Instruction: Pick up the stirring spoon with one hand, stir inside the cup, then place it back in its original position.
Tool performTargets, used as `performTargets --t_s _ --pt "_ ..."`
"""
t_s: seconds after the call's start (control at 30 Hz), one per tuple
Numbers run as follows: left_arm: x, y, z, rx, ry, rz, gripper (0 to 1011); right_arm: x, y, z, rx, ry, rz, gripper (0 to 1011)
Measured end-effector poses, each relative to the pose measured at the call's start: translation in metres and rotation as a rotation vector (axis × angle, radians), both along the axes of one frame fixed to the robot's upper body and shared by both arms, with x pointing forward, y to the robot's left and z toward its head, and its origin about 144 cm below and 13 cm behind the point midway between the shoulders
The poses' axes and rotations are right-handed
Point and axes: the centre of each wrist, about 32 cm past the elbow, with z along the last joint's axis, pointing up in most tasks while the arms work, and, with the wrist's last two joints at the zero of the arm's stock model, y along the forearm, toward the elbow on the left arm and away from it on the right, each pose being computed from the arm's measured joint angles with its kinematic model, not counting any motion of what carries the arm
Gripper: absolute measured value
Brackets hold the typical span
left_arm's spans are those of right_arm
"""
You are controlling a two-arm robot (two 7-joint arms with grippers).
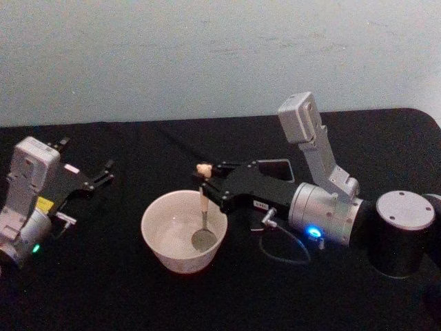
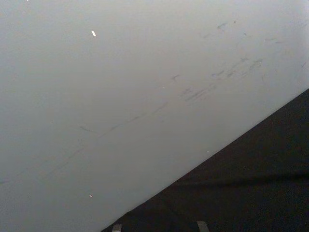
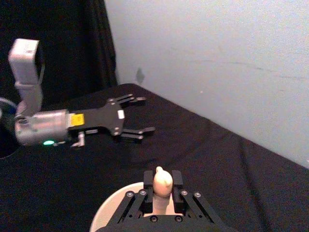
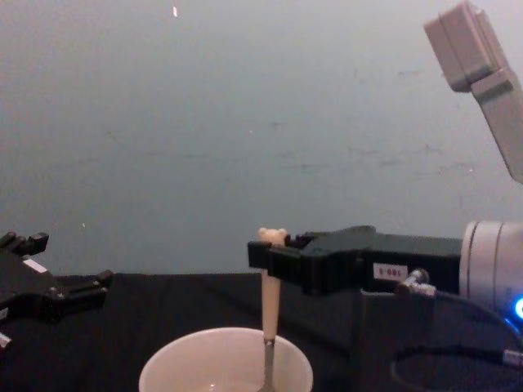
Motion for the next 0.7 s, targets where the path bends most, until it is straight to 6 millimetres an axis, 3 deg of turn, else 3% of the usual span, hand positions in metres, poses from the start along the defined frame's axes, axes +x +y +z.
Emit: performTargets --t_s 0.7 --pt "0.000 0.000 0.000 0.000 0.000 0.000 1001 -0.003 0.035 0.000 0.000 -0.006 0.065 218"
